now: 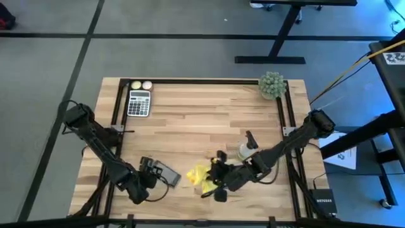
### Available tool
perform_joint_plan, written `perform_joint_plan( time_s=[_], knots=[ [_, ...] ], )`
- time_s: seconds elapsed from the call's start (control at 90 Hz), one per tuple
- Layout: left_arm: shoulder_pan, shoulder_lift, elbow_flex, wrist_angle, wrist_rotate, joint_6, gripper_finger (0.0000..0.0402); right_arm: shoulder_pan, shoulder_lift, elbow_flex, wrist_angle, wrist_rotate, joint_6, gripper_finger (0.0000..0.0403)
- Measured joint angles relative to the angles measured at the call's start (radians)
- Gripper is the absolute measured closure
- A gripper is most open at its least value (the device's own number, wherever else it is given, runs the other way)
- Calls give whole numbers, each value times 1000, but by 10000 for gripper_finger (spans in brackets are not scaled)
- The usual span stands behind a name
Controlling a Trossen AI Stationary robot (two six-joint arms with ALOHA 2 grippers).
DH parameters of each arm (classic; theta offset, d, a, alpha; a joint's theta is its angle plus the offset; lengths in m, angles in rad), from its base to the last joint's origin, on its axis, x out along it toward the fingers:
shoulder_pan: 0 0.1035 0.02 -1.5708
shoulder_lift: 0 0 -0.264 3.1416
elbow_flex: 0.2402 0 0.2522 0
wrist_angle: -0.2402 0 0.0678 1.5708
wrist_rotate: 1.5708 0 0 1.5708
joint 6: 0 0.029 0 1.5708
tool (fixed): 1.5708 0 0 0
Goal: Apply microfiber cloth
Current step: Wipe the back of the black cellphone with a yellow microfiber towel
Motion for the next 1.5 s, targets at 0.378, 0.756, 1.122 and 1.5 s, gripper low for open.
perform_joint_plan(
  time_s=[0.378, 0.756, 1.122, 1.5],
  knots=[
    [-72, -1, -179, 119, -156, -474, 231, -94, 155, 69, 77, -110, -126, 388],
    [92, -6, -284, 215, -216, -451, 231, -75, 154, 69, 26, -93, -131, 388],
    [296, -4, -318, 369, -311, -198, 231, -76, 154, 69, 21, -84, -131, 388],
    [460, -9, -317, 428, -308, -7, 232, -76, 152, 69, -20, -84, -124, 388]
  ],
)
